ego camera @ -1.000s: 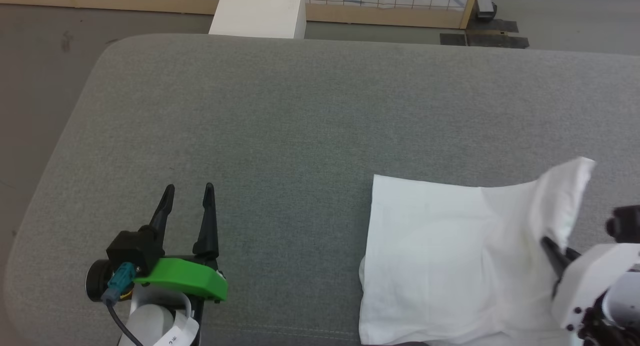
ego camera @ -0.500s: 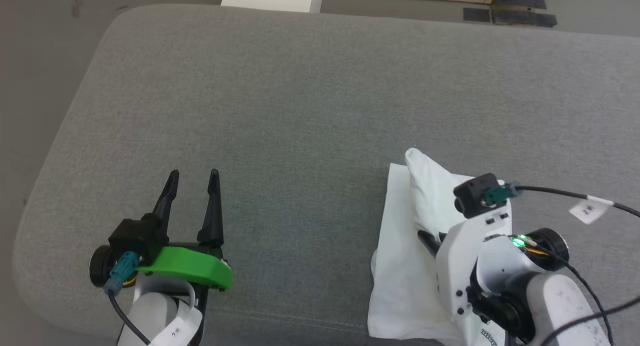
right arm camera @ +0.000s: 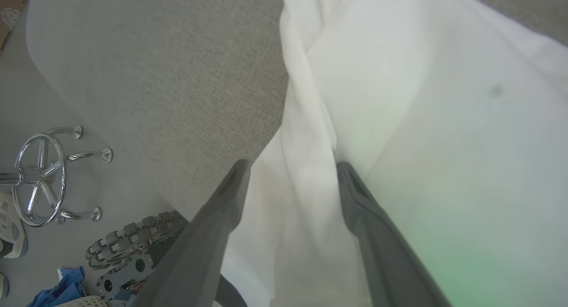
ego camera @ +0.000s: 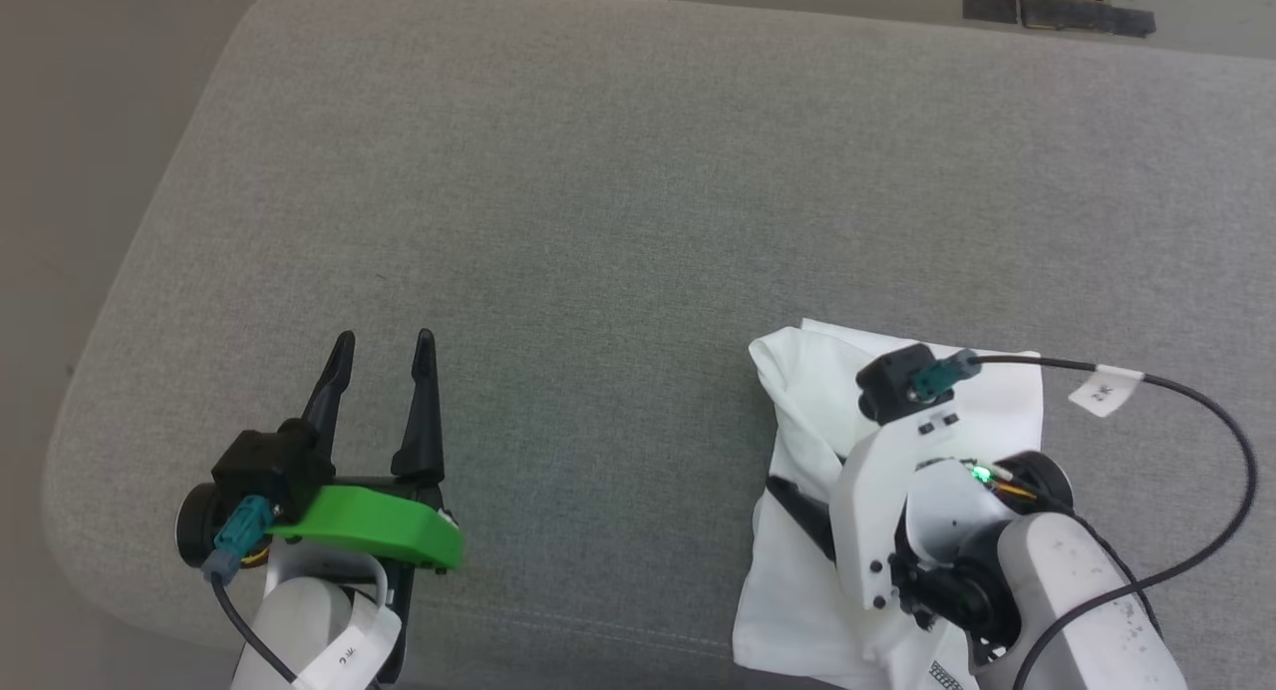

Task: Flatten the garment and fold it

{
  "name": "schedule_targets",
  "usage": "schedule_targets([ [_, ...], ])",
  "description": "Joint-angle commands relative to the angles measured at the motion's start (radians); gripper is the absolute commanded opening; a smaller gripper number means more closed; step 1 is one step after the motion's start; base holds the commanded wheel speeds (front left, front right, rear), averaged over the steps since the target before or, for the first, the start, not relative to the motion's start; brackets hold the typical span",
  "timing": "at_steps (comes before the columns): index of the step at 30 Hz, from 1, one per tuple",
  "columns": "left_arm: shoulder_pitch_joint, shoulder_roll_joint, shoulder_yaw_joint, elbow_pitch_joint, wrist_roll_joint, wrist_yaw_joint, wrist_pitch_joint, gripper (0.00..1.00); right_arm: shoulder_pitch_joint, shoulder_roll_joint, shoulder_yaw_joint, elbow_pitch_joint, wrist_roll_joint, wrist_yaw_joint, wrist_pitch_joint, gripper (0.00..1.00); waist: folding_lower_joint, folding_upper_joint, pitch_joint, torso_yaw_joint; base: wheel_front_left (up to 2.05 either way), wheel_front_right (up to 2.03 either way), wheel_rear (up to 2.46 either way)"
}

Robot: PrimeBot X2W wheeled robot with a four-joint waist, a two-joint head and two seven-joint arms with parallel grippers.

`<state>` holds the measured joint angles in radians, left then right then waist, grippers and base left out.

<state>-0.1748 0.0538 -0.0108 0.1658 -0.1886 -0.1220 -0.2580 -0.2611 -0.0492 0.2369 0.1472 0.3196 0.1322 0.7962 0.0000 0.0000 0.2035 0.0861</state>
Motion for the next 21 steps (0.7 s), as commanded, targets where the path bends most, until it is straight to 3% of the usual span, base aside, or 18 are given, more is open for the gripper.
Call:
schedule_targets([
  [1,-0.005,-0.004,0.003,0.002,-0.012,0.004,-0.004,1.0,-0.012,-0.001,0.0,-0.025,0.024,-0.002,-0.037,1.0,0.0,0.0,-0.012,-0.007,0.0,0.0,0.0],
  [7,0.011,-0.004,0.008,-0.002,-0.012,0.006,-0.004,1.0,0.018,-0.001,-0.04,-0.193,0.095,-0.002,-0.272,1.0,0.0,0.0,-0.05,-0.037,0.0,0.0,0.0],
  [12,0.028,-0.004,0.009,-0.007,-0.013,0.007,-0.004,1.0,0.082,-0.001,-0.149,-0.285,0.111,-0.002,-0.448,1.0,0.0,0.0,-0.077,-0.068,0.0,0.0,0.0],
  [17,0.04,-0.004,0.012,-0.019,-0.015,0.011,-0.004,1.0,0.168,-0.001,-0.307,-0.269,0.23,-0.002,-0.545,1.0,0.0,0.0,-0.088,-0.095,0.0,0.0,0.0],
  [21,0.044,-0.004,0.015,-0.025,-0.015,0.012,-0.004,1.0,0.209,-0.001,-0.411,-0.17,0.381,-0.002,-0.521,1.0,0.0,0.0,-0.086,-0.104,0.0,0.0,0.0],
])
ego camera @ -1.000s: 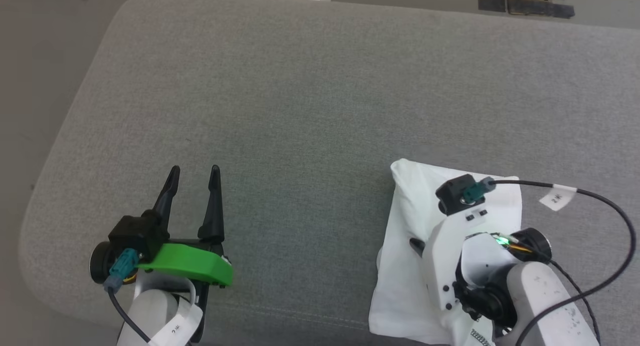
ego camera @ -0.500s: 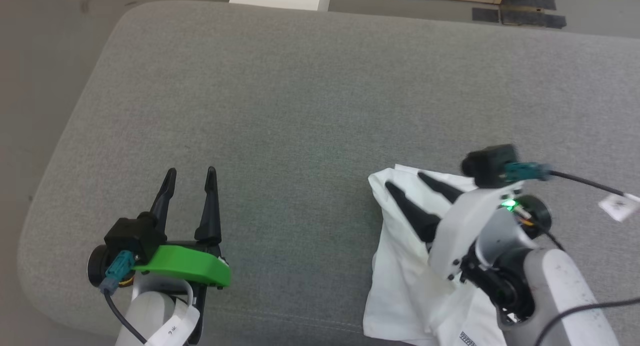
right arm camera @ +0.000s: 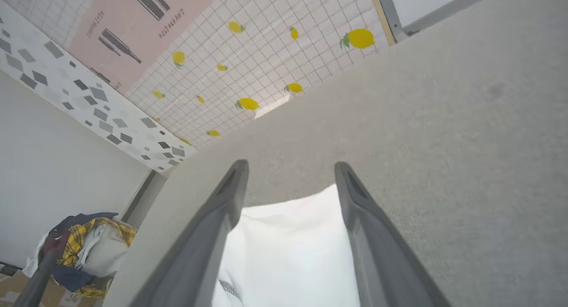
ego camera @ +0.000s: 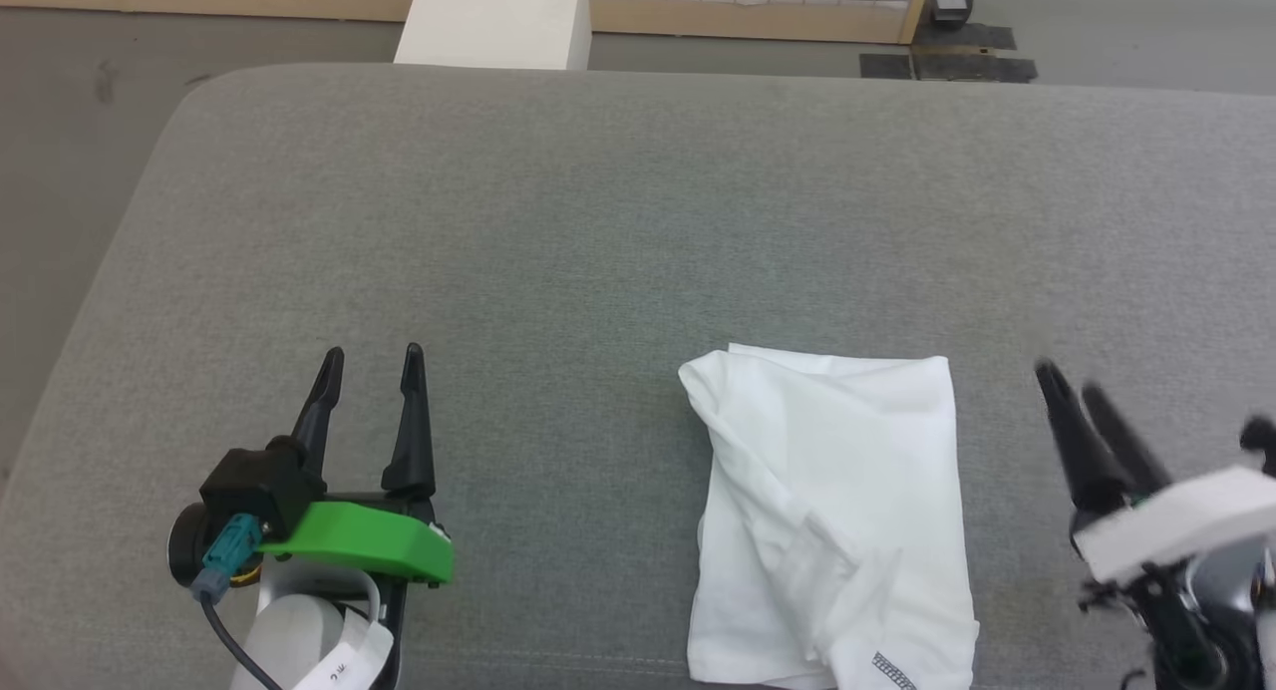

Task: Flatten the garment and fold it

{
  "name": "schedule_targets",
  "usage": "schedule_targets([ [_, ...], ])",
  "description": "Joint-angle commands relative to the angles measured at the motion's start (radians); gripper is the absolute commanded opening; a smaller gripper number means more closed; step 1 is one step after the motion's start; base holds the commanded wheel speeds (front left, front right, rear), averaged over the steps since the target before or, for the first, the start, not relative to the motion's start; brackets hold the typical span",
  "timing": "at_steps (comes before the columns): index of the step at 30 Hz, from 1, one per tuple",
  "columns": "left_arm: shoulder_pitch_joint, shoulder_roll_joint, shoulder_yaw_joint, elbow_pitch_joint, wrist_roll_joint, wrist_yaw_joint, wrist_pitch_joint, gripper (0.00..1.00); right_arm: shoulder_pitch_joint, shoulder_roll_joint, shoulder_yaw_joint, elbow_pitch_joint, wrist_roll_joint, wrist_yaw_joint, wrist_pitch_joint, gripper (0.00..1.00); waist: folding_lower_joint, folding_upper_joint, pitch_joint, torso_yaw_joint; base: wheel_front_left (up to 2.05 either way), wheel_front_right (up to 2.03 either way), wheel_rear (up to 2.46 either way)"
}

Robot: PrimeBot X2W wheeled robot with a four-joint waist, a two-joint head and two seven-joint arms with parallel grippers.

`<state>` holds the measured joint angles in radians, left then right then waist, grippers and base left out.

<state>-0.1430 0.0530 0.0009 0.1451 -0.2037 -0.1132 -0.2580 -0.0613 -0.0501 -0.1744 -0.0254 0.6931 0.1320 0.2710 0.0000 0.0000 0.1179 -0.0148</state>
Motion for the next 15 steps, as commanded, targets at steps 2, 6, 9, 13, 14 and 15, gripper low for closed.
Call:
schedule_targets([
  [2,0.012,-0.003,0.004,-0.007,0.0,0.003,-0.004,1.0,0.017,0.0,-0.033,0.065,0.076,-0.001,0.049,1.0,0.0,0.0,0.003,-0.004,0.0,0.0,0.0],
  [6,0.01,-0.003,0.007,-0.006,0.0,0.001,-0.004,1.0,0.014,0.0,-0.08,0.179,0.162,-0.001,0.164,1.0,0.0,0.0,0.011,0.001,0.0,0.0,0.0],
  [9,0.01,-0.003,0.008,-0.008,0.001,0.0,-0.004,1.0,-0.004,0.0,-0.098,0.242,0.194,-0.001,0.251,1.0,0.0,0.0,0.017,0.008,0.0,0.0,0.0],
  [13,0.01,-0.003,0.007,-0.011,0.001,0.001,-0.004,1.0,-0.029,0.0,-0.084,0.291,0.259,-0.001,0.359,1.0,0.0,0.0,0.025,0.021,0.0,0.0,0.0],
  [14,0.01,-0.003,0.007,-0.011,0.001,0.001,-0.004,1.0,-0.032,0.0,-0.078,0.297,0.269,-0.001,0.376,1.0,0.0,0.0,0.026,0.024,0.0,0.0,0.0],
  [15,0.01,-0.003,0.006,-0.011,0.001,0.001,-0.004,1.0,-0.034,0.0,-0.069,0.305,0.274,-0.001,0.395,1.0,0.0,0.0,0.027,0.027,0.0,0.0,0.0],
])
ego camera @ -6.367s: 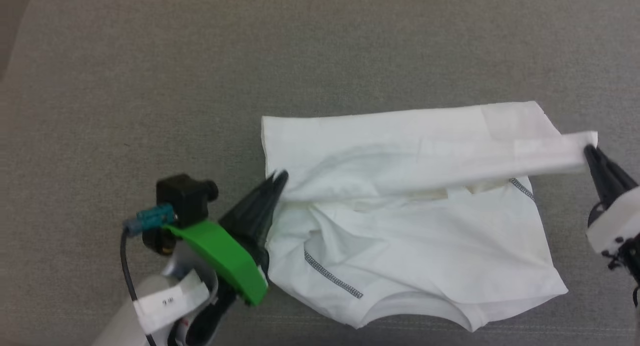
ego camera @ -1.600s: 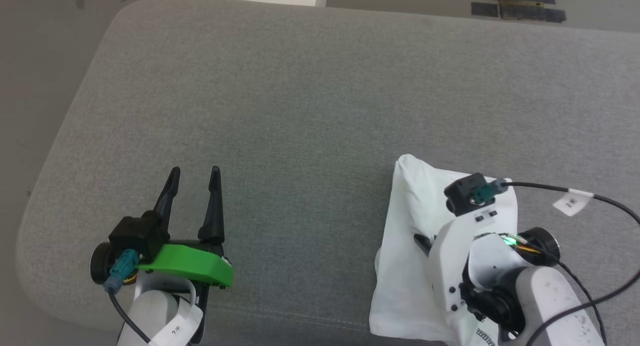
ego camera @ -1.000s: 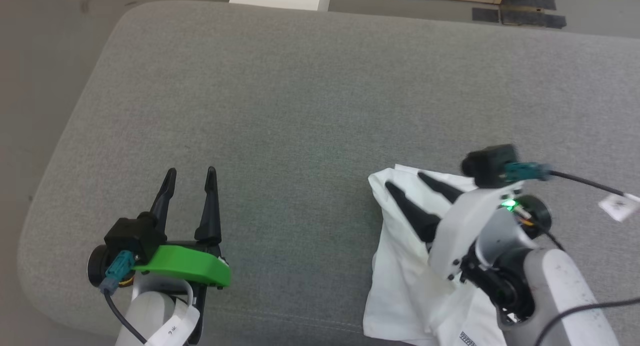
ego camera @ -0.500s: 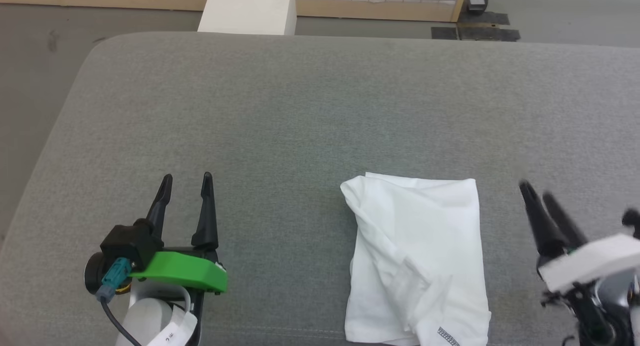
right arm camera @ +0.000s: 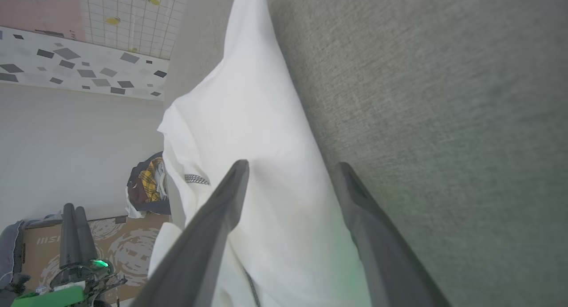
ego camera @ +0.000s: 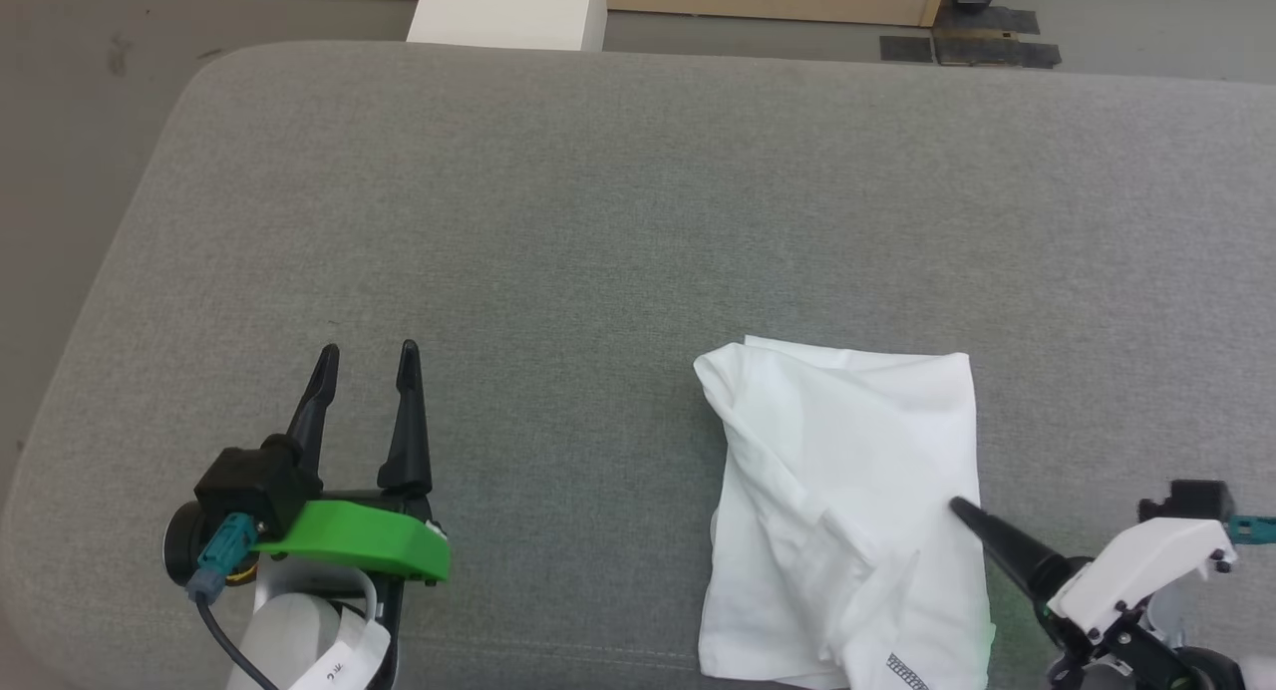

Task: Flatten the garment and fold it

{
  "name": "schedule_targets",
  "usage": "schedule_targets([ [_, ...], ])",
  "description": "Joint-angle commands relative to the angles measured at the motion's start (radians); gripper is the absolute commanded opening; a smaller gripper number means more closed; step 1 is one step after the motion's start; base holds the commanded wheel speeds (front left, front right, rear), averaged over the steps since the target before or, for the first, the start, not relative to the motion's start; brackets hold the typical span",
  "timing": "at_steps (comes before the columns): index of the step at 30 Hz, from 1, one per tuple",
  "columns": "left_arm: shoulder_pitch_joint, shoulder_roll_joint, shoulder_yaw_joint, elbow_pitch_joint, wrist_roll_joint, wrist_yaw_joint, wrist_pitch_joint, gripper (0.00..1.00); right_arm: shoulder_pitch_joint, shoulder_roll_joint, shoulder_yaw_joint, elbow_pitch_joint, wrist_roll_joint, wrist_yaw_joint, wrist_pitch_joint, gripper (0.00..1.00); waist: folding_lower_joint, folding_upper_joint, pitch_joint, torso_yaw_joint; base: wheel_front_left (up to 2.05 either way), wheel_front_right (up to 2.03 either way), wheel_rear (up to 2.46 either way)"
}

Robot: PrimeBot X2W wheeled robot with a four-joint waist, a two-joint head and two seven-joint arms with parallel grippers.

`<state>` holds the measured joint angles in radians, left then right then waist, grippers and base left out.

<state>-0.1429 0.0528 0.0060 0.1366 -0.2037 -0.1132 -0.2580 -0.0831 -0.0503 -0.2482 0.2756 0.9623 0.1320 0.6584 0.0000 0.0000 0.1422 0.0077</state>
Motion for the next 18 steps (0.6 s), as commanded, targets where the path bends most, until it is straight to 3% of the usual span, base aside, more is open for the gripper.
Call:
schedule_targets([
  [1,0.009,-0.003,0.001,-0.003,0.0,0.001,-0.004,1.0,-0.013,0.0,0.012,0.009,0.002,-0.001,0.022,1.0,0.0,0.0,0.004,0.008,0.0,0.0,0.0],
  [7,0.007,-0.003,-0.004,0.0,-0.004,0.002,-0.004,1.0,-0.03,0.0,0.058,0.055,-0.03,-0.001,0.096,1.0,0.0,0.0,0.008,0.023,0.0,0.0,0.0],
  [8,0.007,-0.003,-0.007,0.001,-0.005,0.003,-0.004,1.0,-0.049,0.0,0.077,0.078,-0.045,-0.001,0.105,0.7,0.0,0.0,0.008,0.028,0.0,0.0,0.0],
  [11,0.007,-0.003,-0.011,0.003,-0.007,0.004,-0.004,1.0,-0.069,0.0,0.085,0.089,-0.067,-0.001,0.09,0.05,0.0,0.0,0.007,0.031,0.0,0.0,0.0],
  [12,0.007,-0.003,-0.013,0.004,-0.007,0.004,-0.004,1.0,-0.077,0.0,0.089,0.089,-0.077,-0.001,0.085,0.0,0.0,0.0,0.007,0.031,0.0,0.0,0.0],
  [18,0.01,-0.003,-0.005,-0.004,-0.005,0.009,-0.004,1.0,-0.114,0.0,0.093,0.044,-0.214,-0.001,0.059,0.0,0.0,0.0,0.017,0.007,0.0,0.0,0.0],
])
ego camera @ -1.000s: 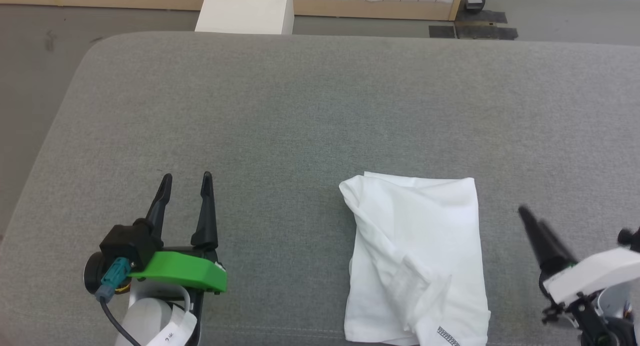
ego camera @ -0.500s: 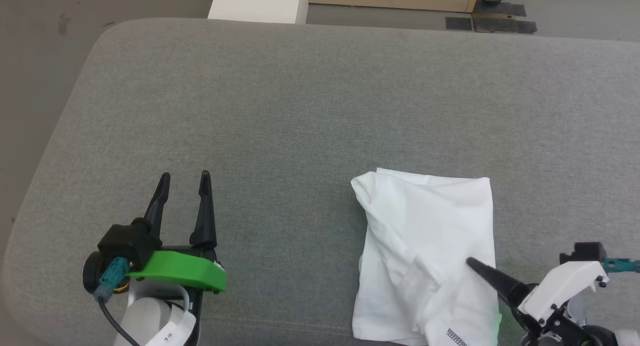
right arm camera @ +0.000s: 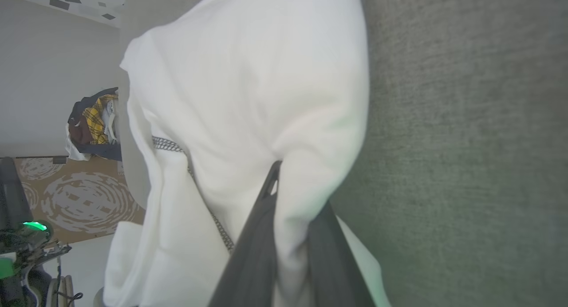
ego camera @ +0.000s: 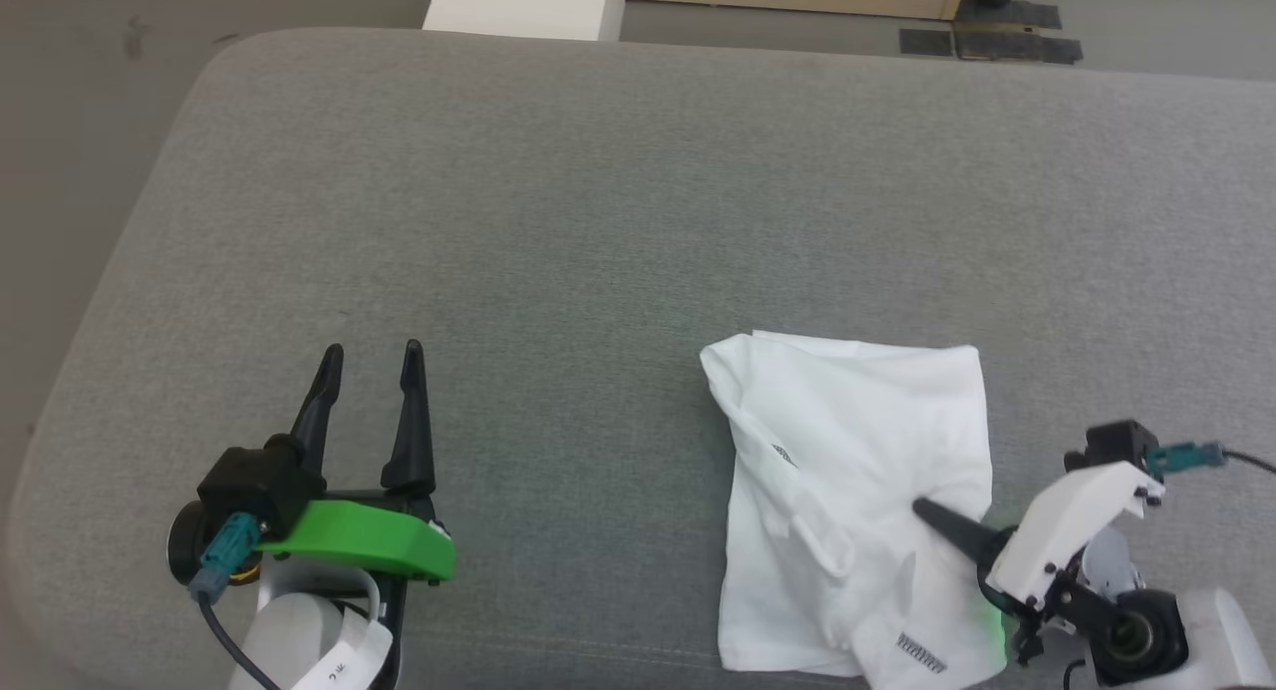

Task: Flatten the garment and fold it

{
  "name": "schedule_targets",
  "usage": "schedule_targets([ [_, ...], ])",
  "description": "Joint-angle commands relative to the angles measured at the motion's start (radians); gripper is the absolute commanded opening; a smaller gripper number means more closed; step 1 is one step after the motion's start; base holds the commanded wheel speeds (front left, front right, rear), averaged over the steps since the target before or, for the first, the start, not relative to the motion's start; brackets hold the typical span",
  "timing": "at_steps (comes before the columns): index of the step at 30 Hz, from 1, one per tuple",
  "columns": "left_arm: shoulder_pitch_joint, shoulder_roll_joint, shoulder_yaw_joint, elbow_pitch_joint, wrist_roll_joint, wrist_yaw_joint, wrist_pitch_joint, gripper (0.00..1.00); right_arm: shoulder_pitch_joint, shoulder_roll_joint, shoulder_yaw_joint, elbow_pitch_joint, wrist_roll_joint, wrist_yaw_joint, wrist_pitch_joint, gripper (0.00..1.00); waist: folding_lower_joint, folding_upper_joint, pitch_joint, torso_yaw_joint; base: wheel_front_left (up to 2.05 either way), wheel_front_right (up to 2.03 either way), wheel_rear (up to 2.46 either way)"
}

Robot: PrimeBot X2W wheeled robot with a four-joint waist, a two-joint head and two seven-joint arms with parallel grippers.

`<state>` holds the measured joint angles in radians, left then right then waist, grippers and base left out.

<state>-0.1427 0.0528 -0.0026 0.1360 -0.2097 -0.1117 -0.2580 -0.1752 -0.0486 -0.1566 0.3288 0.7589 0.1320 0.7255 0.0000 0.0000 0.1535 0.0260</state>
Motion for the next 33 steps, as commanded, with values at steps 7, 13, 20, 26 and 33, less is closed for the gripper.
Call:
schedule_targets([
  [7,-0.001,-0.003,0.025,-0.029,0.017,0.005,-0.004,1.0,-0.132,-0.042,0.118,-0.107,-0.346,-0.001,0.016,0.0,0.0,0.0,0.049,-0.113,0.0,0.0,0.0],
  [13,-0.042,-0.001,0.038,-0.062,0.042,0.0,-0.004,1.0,-0.293,-0.117,0.256,-0.096,-0.492,-0.001,0.0,0.0,0.0,0.0,0.114,-0.242,0.0,0.0,0.0],
  [20,-0.101,0.022,0.036,-0.095,0.074,-0.008,-0.004,1.0,-0.473,-0.206,0.333,0.017,-0.565,-0.001,-0.067,0.0,0.0,0.0,0.206,-0.379,0.0,0.0,0.0],
  [26,-0.143,0.059,0.024,-0.114,0.099,-0.011,-0.004,1.0,-0.602,-0.268,0.325,0.139,-0.601,-0.001,-0.169,0.0,0.0,0.0,0.281,-0.441,0.0,0.0,0.0],
  [33,-0.187,0.099,0.0,-0.141,0.117,-0.013,0.001,1.0,-0.713,-0.341,0.258,0.275,-0.682,-0.001,-0.274,0.0,0.0,0.0,0.362,-0.423,0.0,0.0,0.0],
])
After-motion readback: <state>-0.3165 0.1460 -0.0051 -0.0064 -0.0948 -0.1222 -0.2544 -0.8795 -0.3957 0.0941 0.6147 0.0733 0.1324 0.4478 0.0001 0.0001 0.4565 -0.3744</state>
